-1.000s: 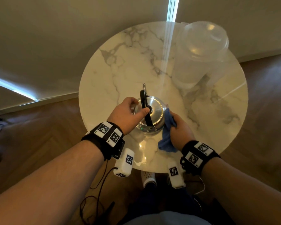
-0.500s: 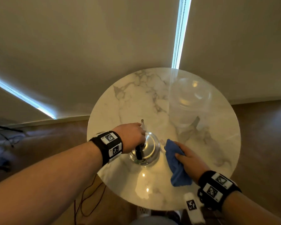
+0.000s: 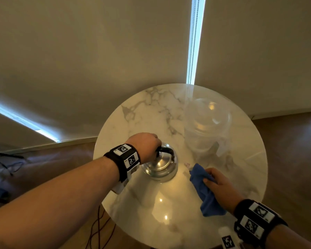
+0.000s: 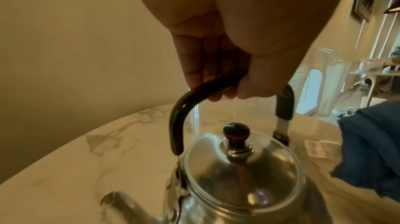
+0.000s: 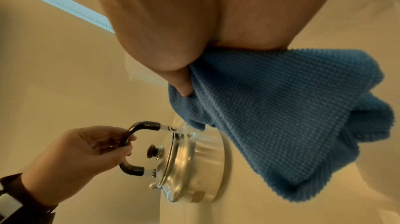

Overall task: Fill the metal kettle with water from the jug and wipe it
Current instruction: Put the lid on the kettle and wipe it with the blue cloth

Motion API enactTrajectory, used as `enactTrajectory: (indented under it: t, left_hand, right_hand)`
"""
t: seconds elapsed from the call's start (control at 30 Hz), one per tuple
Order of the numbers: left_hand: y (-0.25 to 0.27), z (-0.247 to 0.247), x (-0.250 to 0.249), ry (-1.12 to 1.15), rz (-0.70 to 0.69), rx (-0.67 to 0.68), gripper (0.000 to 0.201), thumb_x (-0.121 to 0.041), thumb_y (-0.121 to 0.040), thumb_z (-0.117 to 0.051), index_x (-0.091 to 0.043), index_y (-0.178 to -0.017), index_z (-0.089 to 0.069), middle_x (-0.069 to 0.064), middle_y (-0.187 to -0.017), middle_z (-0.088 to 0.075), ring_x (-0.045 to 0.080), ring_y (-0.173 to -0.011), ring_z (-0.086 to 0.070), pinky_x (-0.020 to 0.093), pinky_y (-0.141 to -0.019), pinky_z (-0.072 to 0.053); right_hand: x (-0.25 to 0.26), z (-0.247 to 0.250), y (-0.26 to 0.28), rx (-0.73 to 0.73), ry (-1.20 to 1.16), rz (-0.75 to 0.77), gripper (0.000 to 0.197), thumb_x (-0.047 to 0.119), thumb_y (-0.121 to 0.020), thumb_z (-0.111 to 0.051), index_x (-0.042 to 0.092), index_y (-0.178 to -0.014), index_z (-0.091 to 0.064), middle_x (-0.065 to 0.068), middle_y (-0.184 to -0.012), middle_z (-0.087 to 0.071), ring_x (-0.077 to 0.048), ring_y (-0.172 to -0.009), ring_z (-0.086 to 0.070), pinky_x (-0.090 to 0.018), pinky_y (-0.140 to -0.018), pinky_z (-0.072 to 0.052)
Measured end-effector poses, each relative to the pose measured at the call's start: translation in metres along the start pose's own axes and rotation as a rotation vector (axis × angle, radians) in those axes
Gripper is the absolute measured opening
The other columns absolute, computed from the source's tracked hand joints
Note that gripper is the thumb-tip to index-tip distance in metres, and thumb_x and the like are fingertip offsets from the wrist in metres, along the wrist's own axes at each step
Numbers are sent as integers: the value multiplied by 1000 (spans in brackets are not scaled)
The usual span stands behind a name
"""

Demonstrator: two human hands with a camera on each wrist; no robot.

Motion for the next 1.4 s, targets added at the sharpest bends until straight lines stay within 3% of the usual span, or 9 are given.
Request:
enactTrajectory:
  t: [0.43,0.53,0.63,0.77,0.87,1.0,1.1,1.3,1.4]
  left_hand:
    - [-54,14,59,63,77,-67,21,-35,-80,-58,-29,-97,-68,-6,-89,-62,19,-80,-62,33,-70,-57]
    - [-47,9,56,155,65,-219,37,-43,-81,-57,-32,-116,-60,-11,-114,-58,15,-101,-59,34,-81,-55]
    - [-26,2,13,413,-66,-375,53,-63,-80,-53,-34,-124,-52,-16,-119,-55,4,-103,-57,26,-84,-54]
    - [-18,-35,-66,1186,-129,161,64,-65,-72,-63,-28,-125,-59,-8,-112,-68,7,-104,-66,32,-92,-56]
    - [-22,-60,-98,1573,-13,500,38,-31,-79,-71,-12,-111,-68,10,-109,-72,21,-102,-68,38,-94,-55]
    - [-35,-72,-130,1582,6,458,11,-15,-79,-68,-17,-90,-71,9,-83,-69,19,-77,-67,33,-71,-55]
    - [-51,-75,-157,1508,36,398,7,-18,-77,-65,-24,-77,-69,2,-73,-65,17,-70,-62,32,-64,-51]
    - [-111,-100,-193,1484,211,228,25,-22,-76,-65,-31,-99,-70,1,-103,-73,25,-102,-69,42,-94,-54]
    - [-127,-116,-206,1497,322,148,32,-13,-79,-66,-30,-106,-62,2,-110,-68,25,-110,-64,40,-101,-49]
  right_hand:
    - [24,-13,-9,-110,-98,6,23,24,-102,-55,44,-102,-66,9,-95,-73,-15,-91,-70,-52,-90,-54]
    - [25,-13,-7,-161,-149,31,17,38,-95,-55,41,-107,-66,6,-98,-75,-18,-94,-71,-58,-90,-53]
    - [31,-11,3,-134,-223,67,19,24,-101,-57,37,-110,-69,1,-106,-76,-20,-100,-71,-55,-94,-53]
    - [33,-2,21,-95,-455,75,24,15,-103,-56,20,-123,-68,-8,-118,-74,-24,-113,-68,-42,-99,-53]
    - [22,12,33,-115,-606,34,28,24,-96,-61,19,-124,-63,-11,-110,-76,-28,-109,-70,-38,-93,-56]
    - [-25,33,49,36,-489,-201,68,29,-74,-90,24,-129,-51,-17,-106,-77,-32,-101,-74,-43,-85,-61]
    - [-62,42,62,145,-246,-310,56,15,-77,-87,25,-122,-56,-5,-95,-80,-20,-90,-77,-43,-85,-61]
    - [-115,77,65,-115,-419,-391,38,-4,-92,-65,18,-122,-55,-6,-87,-79,-25,-78,-76,-51,-79,-62]
    - [-126,86,54,-180,-255,-362,44,6,-92,-65,29,-126,-49,-1,-102,-75,-17,-79,-74,-30,-67,-60]
Point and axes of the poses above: each hand's wrist, its own y-axis away from the middle knuckle, its own z-axis out of the back of the hand, x = y × z, the point moved 2 cm from there along -y, towards the middle knuckle
